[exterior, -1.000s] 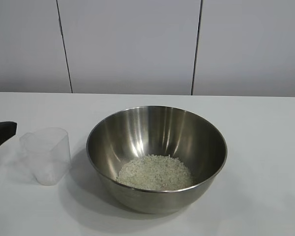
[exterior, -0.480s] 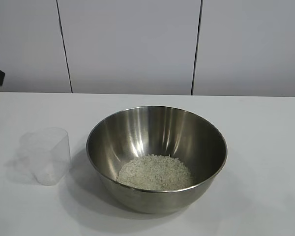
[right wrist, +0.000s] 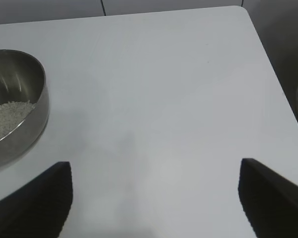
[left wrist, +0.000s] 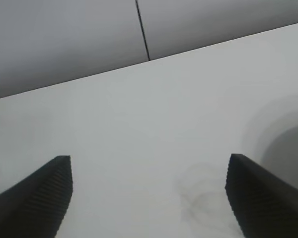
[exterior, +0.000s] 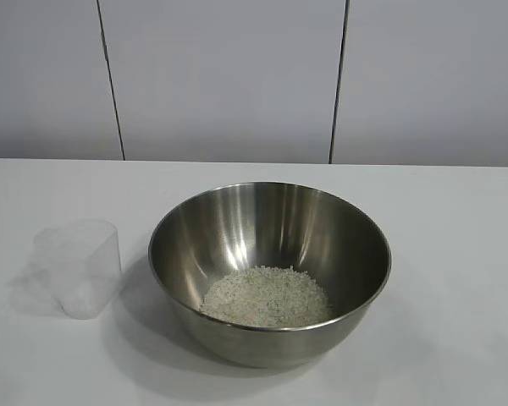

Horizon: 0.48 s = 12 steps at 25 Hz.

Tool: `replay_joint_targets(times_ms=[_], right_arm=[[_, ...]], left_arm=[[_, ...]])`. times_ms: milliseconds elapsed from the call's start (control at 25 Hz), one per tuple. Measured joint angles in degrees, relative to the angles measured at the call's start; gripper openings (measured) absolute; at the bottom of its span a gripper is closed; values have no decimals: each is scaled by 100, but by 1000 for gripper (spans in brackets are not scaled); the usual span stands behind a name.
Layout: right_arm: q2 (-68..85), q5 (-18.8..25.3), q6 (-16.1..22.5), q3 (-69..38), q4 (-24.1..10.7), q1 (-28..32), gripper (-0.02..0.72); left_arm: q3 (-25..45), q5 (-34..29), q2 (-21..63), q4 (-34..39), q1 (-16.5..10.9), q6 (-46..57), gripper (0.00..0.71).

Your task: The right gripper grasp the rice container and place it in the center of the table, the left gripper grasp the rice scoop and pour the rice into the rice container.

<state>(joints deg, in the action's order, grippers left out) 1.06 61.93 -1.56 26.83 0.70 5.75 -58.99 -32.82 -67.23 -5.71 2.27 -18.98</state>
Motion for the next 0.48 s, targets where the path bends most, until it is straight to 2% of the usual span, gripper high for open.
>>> replay_joint_targets(times_ms=[200, 280, 360, 480], right_arm=[[0, 0, 0, 0, 0, 0, 621], [0, 0, 0, 0, 0, 0, 621], [0, 0, 0, 0, 0, 0, 621], [0, 0, 0, 0, 0, 0, 621]], left_arm=[[-32, -154, 518, -263, -1492, -308, 612], [-44, -205, 744, -363, -1980, -282, 612], [-44, -348, 920, -516, -2234, -269, 612], [-44, -499, 1234, -737, -2173, -269, 612]])
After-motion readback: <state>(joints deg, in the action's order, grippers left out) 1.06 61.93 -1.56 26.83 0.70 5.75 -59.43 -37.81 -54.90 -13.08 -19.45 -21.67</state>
